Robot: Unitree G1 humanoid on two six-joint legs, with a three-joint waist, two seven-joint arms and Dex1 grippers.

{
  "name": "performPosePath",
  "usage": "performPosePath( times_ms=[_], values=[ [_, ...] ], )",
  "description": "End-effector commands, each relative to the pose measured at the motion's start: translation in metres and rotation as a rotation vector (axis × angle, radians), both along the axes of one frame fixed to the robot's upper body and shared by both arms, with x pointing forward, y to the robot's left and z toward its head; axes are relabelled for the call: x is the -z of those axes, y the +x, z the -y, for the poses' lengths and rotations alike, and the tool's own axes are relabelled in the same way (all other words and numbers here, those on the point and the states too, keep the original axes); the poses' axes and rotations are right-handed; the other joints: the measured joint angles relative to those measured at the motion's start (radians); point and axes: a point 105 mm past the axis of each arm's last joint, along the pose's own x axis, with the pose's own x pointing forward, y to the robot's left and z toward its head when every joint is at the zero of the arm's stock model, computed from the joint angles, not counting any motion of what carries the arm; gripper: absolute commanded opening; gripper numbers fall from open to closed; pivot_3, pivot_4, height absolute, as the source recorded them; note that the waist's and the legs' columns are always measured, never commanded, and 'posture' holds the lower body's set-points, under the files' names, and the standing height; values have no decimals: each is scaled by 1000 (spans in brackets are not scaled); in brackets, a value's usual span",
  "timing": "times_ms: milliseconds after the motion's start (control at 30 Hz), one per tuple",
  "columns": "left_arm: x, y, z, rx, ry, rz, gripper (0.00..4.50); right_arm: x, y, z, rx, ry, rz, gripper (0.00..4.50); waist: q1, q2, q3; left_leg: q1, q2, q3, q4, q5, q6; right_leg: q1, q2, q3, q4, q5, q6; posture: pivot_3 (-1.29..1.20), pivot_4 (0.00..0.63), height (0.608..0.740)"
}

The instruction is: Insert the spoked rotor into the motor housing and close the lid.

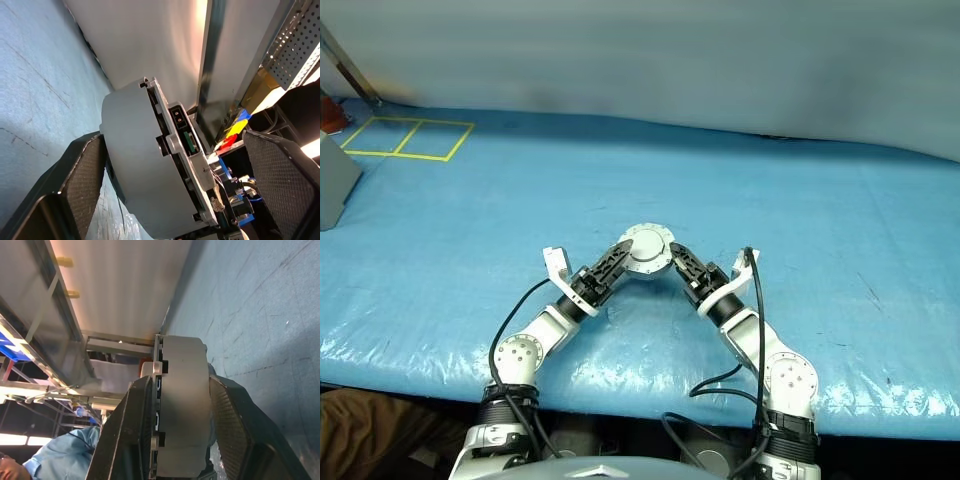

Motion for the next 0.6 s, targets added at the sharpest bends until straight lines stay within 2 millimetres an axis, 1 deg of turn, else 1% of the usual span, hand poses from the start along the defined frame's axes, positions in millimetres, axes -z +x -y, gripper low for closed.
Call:
performPosePath(
  times_ms=[33, 600],
  values=[
    [-7, -2, 13, 23, -65, -1, 4482, -30, -5, -12, -50, 52, 127, 1358, 0, 0, 0, 0, 0, 0, 0, 0, 0, 0, 0, 0, 0, 0, 0, 0, 150, 740],
    [-6, -1, 12, 15, -57, -13, 4482, -34, -2, -13, -55, 62, 140, 1358, 0, 0, 0, 0, 0, 0, 0, 0, 0, 0, 0, 0, 0, 0, 0, 0, 150, 740]
  ],
)
